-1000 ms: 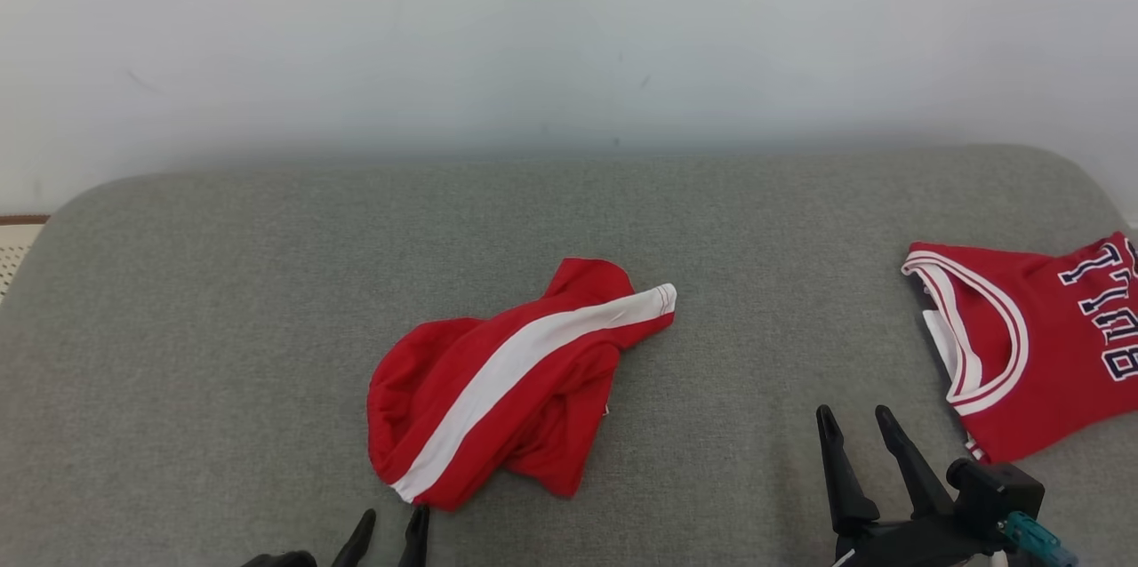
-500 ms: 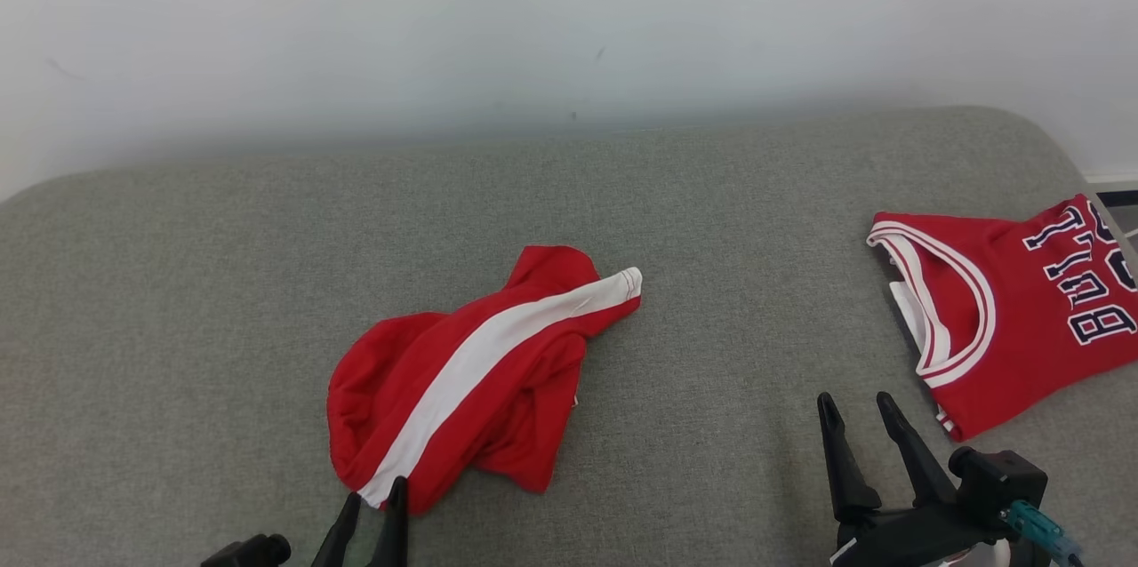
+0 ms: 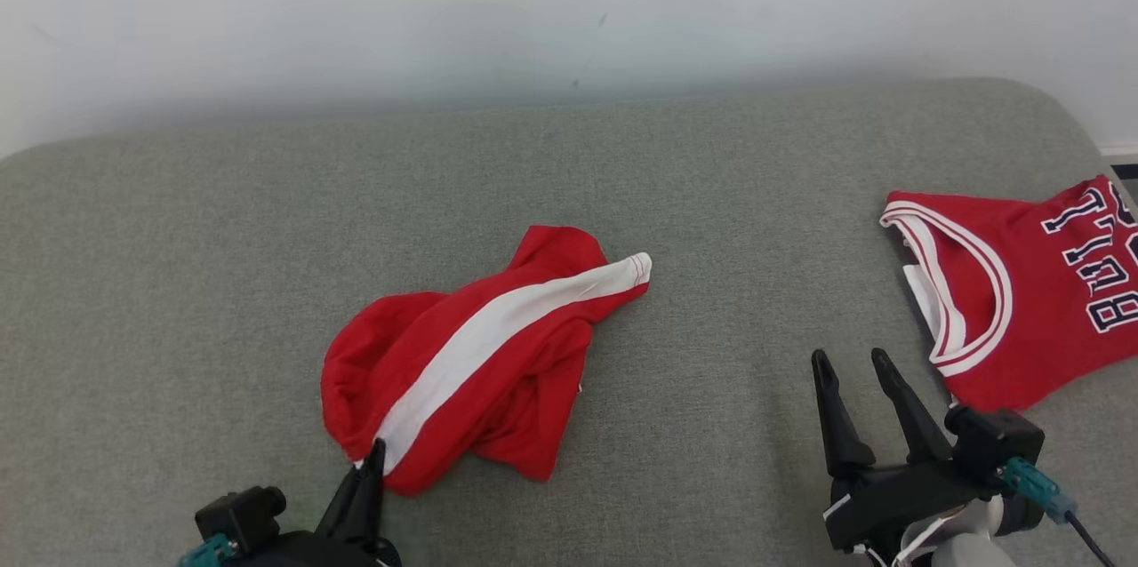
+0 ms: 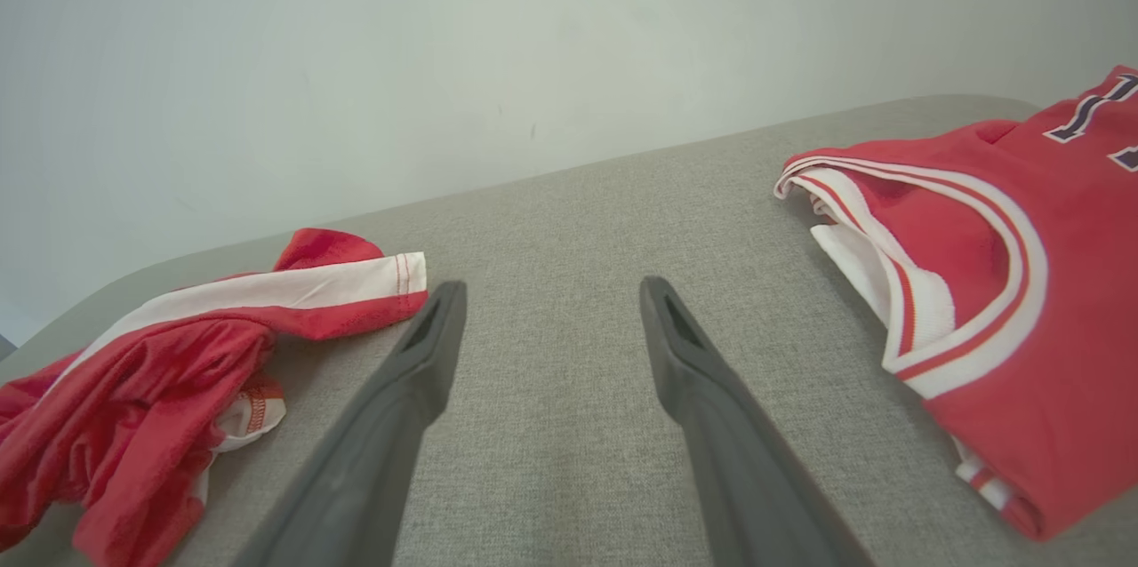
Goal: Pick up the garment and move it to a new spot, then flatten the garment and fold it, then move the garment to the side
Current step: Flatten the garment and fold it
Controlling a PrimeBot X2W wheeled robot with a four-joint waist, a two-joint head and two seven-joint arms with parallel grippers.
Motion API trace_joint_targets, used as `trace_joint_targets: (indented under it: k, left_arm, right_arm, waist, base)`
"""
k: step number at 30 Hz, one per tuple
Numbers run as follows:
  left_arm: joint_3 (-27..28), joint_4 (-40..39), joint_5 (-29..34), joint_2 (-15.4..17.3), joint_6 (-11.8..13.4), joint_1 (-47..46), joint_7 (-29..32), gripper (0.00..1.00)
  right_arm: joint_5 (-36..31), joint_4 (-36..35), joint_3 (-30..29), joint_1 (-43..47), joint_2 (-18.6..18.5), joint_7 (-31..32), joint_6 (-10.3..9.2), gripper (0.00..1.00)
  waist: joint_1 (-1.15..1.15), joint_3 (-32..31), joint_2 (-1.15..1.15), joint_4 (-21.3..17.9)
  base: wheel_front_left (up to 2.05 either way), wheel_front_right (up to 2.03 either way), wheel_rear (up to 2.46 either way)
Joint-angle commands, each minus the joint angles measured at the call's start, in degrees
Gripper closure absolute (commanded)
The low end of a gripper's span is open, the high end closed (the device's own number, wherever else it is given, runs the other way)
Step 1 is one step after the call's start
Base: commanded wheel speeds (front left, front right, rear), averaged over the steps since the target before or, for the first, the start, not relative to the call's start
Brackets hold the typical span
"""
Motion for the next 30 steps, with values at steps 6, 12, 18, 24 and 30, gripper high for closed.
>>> trace_joint_targets:
  k: [6,12,18,24,30]
  left_arm:
    - [0.9,-2.0,6.9,1.6,0.0,-2.1,0.0,1.0]
    - [-0.2,-5.2,13.6,2.8,0.0,-3.7,0.0,1.0]
    - [-2.9,-6.0,14.9,3.4,0.0,-6.3,0.0,1.0]
    - [-4.6,-5.9,15.0,3.5,0.0,-8.8,0.0,1.0]
    - [-4.9,-5.9,14.9,3.0,0.0,-10.3,0.0,1.0]
  right_arm:
    - [1.3,2.6,1.3,-6.0,-0.5,0.0,-0.01,0.0]
    - [11.4,9.1,5.9,-14.1,-1.0,0.0,-0.01,0.0]
    - [19.6,15.3,12.9,-21.1,-3.4,0.5,0.0,0.0]
    - [25.8,18.5,17.8,-25.8,-4.9,1.8,0.0,0.0]
    - [30.4,20.5,23.6,-29.3,-6.2,1.8,0.0,0.0]
  waist:
    - [0.0,2.3,0.0,2.7]
    - [0.0,5.3,0.0,7.2]
    - [0.0,8.3,0.0,10.5]
    - [0.0,10.6,0.0,12.0]
    - [0.0,12.2,0.0,12.7]
  base:
    - [0.0,0.0,0.0]
    - [0.0,0.0,0.0]
    - [0.0,0.0,0.0]
    - [0.0,0.0,0.0]
    - [0.0,0.0,0.0]
